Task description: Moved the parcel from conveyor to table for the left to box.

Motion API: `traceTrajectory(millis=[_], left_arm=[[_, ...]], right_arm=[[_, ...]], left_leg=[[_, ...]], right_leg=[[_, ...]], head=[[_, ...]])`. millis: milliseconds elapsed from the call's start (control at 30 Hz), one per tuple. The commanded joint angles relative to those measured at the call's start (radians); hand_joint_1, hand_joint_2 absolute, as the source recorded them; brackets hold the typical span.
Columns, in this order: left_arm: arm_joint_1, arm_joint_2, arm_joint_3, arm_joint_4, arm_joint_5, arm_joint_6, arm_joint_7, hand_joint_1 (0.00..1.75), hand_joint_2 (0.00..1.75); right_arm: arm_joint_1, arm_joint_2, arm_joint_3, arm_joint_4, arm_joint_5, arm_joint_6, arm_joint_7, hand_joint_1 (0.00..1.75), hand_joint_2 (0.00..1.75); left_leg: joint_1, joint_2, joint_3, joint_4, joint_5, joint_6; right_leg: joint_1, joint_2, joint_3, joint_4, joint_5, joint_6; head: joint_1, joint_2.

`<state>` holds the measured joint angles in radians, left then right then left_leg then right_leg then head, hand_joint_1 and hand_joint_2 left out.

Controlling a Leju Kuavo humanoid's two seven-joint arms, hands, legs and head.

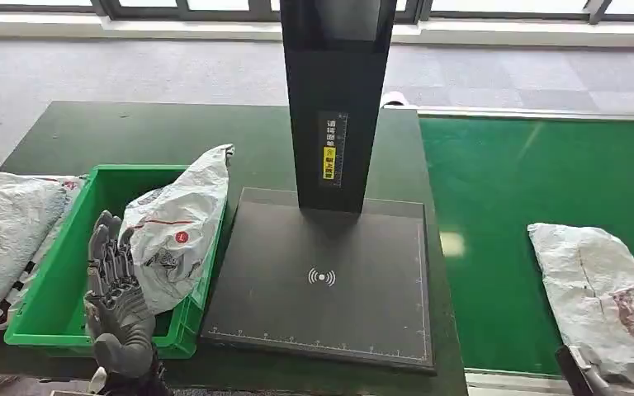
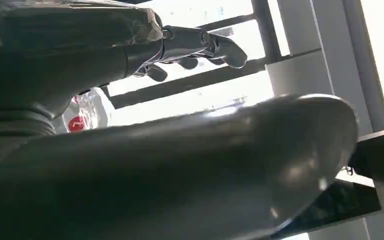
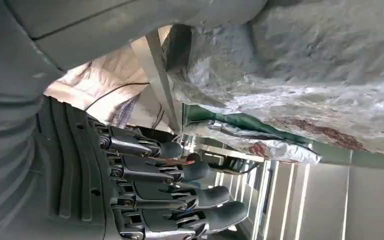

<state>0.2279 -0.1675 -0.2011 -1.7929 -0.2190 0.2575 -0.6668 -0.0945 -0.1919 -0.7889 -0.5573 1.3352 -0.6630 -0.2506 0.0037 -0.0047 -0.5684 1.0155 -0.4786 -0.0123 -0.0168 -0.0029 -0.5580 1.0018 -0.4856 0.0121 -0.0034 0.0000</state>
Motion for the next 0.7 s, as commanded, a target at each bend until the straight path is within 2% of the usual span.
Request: traceTrajectory(millis=[33, 100, 233, 300, 533, 567, 700], left_arm=[[-0.033, 0.052, -0.054, 0.092, 0.003, 0.04, -0.031, 0.0, 0.0], [-0.039, 0.05, -0.054, 0.104, 0.003, 0.041, -0.031, 0.0, 0.0], [-0.045, 0.045, -0.051, 0.112, -0.004, 0.042, -0.031, 0.0, 0.0], [-0.044, 0.044, -0.049, 0.111, -0.004, 0.041, -0.031, 0.0, 0.0], [-0.043, 0.043, -0.046, 0.108, -0.003, 0.04, -0.031, 0.0, 0.0], [-0.043, 0.043, -0.046, 0.108, -0.003, 0.04, -0.031, 0.0, 0.0], [-0.043, 0.043, -0.046, 0.108, -0.003, 0.04, -0.031, 0.0, 0.0]], right_arm=[[-0.061, -0.084, -0.042, 0.2, 0.073, 0.047, 0.17, 0.0, 1.75], [-0.068, -0.08, -0.044, 0.214, 0.08, 0.069, 0.172, 0.0, 1.75], [-0.072, -0.022, -0.03, 0.223, 0.069, 0.13, 0.141, 0.02, 1.75], [-0.074, -0.013, -0.025, 0.227, 0.074, 0.136, 0.147, 0.72, 1.75], [-0.078, -0.009, -0.022, 0.231, 0.077, 0.146, 0.152, 0.72, 1.75], [-0.078, -0.009, -0.022, 0.231, 0.077, 0.146, 0.152, 0.93, 1.75], [-0.078, -0.009, -0.022, 0.231, 0.077, 0.146, 0.152, 0.93, 1.75]], left_leg=[[0.0, -0.001, 0.001, -0.002, 0.001, 0.0], [0.0, 0.0, 0.002, -0.003, 0.001, 0.0], [0.0, 0.0, 0.002, -0.002, 0.001, 0.0], [0.001, 0.001, 0.002, -0.002, 0.001, 0.0], [0.002, 0.0, 0.003, -0.003, 0.002, 0.0], [0.002, 0.0, 0.003, -0.002, 0.001, 0.0], [0.002, 0.0, 0.003, -0.001, 0.001, 0.0]], right_leg=[[0.0, -0.001, 0.002, -0.002, 0.001, -0.001], [0.0, 0.0, 0.002, -0.003, 0.001, -0.001], [0.001, 0.0, 0.002, -0.002, 0.001, -0.001], [0.002, 0.001, 0.002, -0.003, 0.002, -0.001], [0.002, -0.001, 0.004, -0.004, 0.002, -0.001], [0.002, 0.0, 0.004, -0.002, 0.001, -0.001], [0.002, 0.0, 0.004, -0.002, 0.001, -0.001]], head=[[0.0, 0.0], [0.0, 0.0], [0.0, 0.0], [0.0, 0.0], [0.0, 0.0], [0.0, 0.0], [0.0, 0.0]])
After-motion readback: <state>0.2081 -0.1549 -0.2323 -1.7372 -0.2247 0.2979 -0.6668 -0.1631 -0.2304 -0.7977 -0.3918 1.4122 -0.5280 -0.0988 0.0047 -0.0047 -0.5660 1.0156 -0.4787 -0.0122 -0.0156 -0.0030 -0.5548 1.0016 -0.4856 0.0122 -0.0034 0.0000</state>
